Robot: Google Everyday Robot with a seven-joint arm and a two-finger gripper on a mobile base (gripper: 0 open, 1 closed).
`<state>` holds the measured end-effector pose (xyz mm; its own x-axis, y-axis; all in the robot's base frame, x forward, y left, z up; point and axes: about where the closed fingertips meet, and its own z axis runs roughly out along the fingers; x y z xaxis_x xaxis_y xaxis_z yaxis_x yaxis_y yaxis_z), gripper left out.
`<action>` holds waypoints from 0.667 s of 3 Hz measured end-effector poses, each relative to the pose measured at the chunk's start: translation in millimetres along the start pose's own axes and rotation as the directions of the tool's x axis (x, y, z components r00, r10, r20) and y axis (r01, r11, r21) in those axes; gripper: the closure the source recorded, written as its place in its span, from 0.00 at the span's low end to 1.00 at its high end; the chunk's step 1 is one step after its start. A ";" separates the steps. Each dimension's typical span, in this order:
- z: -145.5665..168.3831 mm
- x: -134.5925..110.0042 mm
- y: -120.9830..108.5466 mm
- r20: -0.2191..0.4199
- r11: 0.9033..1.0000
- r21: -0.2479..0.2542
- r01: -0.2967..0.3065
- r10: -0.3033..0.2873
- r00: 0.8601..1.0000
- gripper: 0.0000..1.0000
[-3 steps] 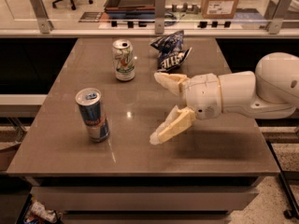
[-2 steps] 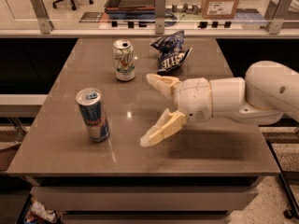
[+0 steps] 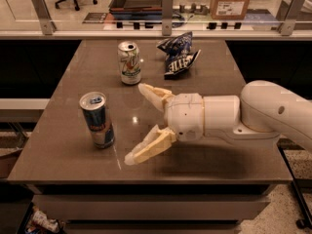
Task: Knock redbull can over
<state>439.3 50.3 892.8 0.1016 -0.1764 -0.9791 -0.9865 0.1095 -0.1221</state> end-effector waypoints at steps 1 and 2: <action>17.3 -5.2 8.3 0.006 1.000 -0.007 -0.008 0.008 1.000 0.00; 32.9 -9.1 10.7 0.000 1.000 -0.020 -0.019 0.019 1.000 0.00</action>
Offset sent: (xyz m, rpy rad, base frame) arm -0.0054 0.0519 0.0013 -0.0043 0.0475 0.0235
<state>432.0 85.3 895.1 0.0825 -0.1745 -0.9812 -0.9906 0.0932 -0.0999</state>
